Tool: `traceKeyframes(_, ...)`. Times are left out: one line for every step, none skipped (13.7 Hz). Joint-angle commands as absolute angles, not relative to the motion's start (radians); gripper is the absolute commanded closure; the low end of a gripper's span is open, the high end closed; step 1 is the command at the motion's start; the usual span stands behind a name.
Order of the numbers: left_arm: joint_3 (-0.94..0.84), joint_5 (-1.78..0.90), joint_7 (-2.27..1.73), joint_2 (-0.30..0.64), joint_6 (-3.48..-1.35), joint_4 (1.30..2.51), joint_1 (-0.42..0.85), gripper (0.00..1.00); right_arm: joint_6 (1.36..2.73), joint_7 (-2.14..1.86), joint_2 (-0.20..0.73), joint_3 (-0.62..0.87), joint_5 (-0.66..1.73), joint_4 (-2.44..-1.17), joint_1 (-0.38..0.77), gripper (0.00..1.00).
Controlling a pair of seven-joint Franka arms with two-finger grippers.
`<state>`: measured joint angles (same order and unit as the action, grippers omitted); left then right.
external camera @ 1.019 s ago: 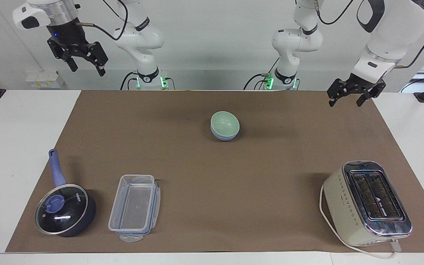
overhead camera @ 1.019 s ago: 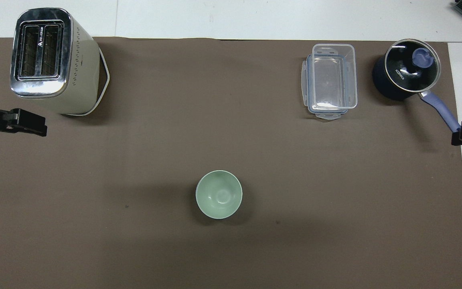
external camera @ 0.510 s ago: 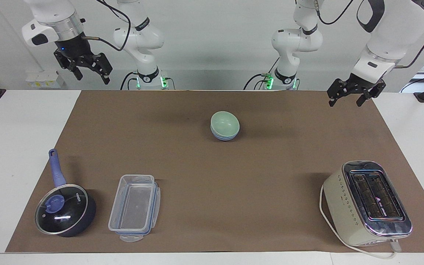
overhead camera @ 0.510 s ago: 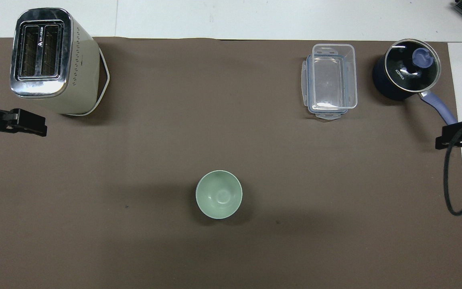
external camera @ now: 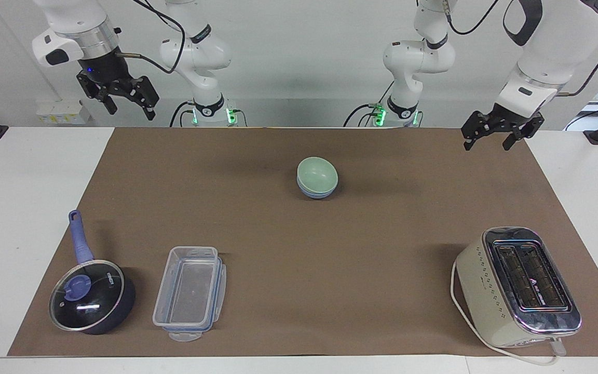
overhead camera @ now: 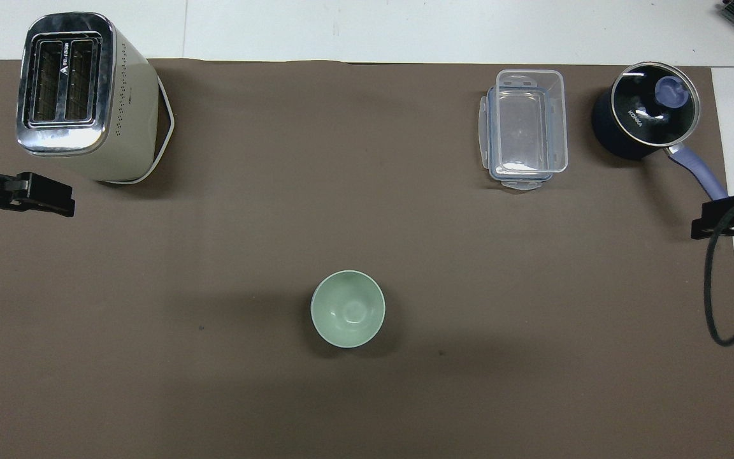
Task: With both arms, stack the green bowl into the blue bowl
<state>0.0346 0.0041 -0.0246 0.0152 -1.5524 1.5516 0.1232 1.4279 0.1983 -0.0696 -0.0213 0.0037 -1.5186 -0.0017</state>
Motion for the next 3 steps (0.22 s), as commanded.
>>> traceKeyframes(0.028, 0.017, -0.018, 0.023, -1.529, 1.532, 0.112, 0.0, 1.448, 0.183, -0.094, -0.017, 0.014, -1.551, -0.008, 0.0)
traceKeyframes(0.028, 0.017, -0.018, 0.023, -1.529, 1.532, 0.112, 0.0, 1.448, 0.183, -0.094, -0.017, 0.014, -1.551, -0.008, 0.0)
traceKeyframes(0.028, 0.017, -0.018, 0.023, -1.529, 1.532, 0.112, 0.0, 1.448, 0.18, -0.094, -0.017, 0.014, -1.551, -0.008, 0.0)
